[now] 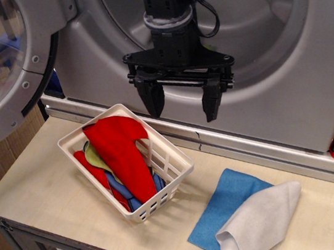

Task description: Take clothes out of laundry machine

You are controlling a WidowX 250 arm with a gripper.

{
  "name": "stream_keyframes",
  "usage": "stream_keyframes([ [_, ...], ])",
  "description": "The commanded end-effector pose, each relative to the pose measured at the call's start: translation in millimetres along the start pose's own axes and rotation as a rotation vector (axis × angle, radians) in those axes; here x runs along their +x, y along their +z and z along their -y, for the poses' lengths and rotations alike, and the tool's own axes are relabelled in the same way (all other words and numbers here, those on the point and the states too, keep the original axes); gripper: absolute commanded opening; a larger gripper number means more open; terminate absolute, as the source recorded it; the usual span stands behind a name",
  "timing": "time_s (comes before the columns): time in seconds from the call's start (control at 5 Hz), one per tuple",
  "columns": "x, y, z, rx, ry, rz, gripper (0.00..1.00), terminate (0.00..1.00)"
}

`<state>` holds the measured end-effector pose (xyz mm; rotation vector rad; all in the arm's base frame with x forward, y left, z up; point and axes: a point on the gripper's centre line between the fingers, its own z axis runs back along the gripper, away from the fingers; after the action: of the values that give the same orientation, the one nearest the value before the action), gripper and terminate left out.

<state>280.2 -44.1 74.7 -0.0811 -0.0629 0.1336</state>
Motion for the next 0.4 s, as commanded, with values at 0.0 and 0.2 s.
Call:
stream_keyframes([
  [0.0, 0.0, 0.0, 0.0, 0.000, 0.000, 0.000, 1.00, 0.00],
  [0.2, 15.4, -0.3, 1.3, 0.040, 0.002, 0.115, 1.00, 0.00],
])
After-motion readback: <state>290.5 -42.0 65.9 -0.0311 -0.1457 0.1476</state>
